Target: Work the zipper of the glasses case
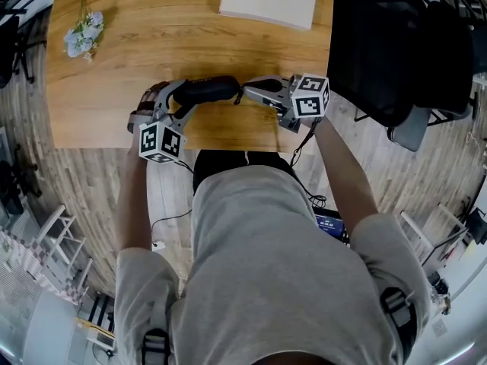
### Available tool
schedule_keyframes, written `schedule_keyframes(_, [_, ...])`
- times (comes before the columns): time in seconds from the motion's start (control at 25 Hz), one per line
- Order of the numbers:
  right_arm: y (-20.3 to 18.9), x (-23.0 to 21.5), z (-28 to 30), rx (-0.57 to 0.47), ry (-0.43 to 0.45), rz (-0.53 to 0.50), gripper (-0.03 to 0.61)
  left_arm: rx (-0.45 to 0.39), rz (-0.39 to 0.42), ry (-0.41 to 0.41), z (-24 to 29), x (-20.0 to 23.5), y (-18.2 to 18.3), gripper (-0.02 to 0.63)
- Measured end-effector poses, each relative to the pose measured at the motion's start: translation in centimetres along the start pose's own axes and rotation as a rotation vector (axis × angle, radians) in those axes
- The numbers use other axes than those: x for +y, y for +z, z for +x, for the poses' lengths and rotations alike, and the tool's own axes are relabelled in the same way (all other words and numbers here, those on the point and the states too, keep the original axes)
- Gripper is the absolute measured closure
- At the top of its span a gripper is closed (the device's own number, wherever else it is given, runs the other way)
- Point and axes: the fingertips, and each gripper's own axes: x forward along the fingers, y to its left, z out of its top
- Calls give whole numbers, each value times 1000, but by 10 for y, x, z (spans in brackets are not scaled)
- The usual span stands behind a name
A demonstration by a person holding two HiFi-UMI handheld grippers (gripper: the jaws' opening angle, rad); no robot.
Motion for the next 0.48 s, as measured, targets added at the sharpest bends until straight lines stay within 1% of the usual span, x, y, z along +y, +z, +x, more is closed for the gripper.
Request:
schedule_keyframes(0.16, [-7,-14,0,31,-147,-39,552,65,-84,-11,12,-10,-7,336])
schedule_keyframes(0.28, [-12,-21,-1,54,-220,-52,552,113,-139,-20,18,-19,-10,341])
schedule_keyframes(0.36, [-17,-25,-2,85,-255,-63,552,147,-156,-29,22,-25,-11,344])
schedule_keyframes(0.48, [-21,-27,-5,120,-296,-92,552,195,-153,-25,28,-28,-13,344])
